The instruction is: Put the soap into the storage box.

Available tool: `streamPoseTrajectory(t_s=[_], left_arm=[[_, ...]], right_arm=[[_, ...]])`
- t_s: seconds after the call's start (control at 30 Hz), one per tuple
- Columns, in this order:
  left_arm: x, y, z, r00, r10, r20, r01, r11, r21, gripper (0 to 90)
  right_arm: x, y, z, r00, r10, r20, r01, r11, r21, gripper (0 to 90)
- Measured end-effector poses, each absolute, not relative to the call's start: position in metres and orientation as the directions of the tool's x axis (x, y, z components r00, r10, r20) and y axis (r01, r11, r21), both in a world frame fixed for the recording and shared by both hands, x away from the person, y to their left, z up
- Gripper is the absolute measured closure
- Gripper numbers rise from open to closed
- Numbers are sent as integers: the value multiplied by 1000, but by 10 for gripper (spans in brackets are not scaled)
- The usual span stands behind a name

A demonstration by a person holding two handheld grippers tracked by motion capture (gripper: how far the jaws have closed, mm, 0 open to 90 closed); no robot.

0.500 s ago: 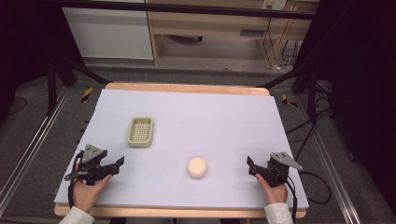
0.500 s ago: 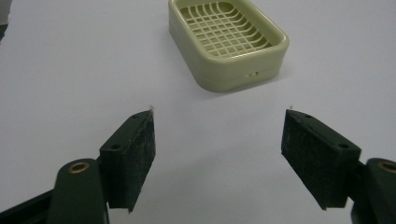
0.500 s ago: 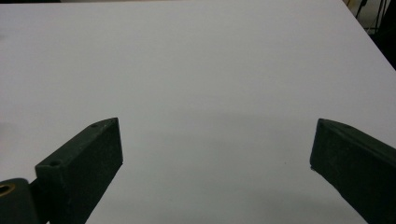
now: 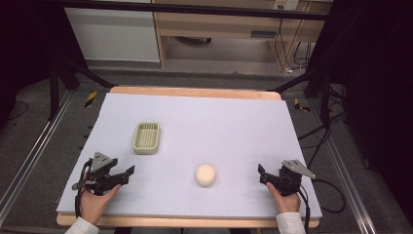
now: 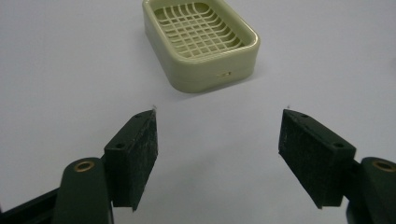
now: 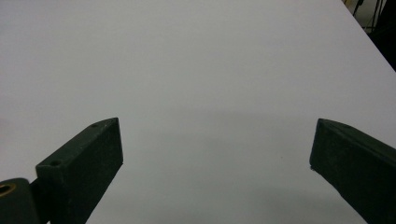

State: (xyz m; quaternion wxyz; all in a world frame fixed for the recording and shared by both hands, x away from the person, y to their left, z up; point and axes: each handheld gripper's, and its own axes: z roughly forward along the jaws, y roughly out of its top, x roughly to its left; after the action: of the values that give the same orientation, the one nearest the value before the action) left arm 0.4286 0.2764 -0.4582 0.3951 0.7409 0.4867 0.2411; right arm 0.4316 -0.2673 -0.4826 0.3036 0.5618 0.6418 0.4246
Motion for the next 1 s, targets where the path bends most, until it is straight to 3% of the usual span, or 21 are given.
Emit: streamPoseTrajectory(t_s=[1.0], left_arm=[[435, 251, -436, 478, 878, -28, 492, -241, 837, 280]], right_arm=[[430, -267, -485, -159, 983, 87, 474, -1, 881, 52]])
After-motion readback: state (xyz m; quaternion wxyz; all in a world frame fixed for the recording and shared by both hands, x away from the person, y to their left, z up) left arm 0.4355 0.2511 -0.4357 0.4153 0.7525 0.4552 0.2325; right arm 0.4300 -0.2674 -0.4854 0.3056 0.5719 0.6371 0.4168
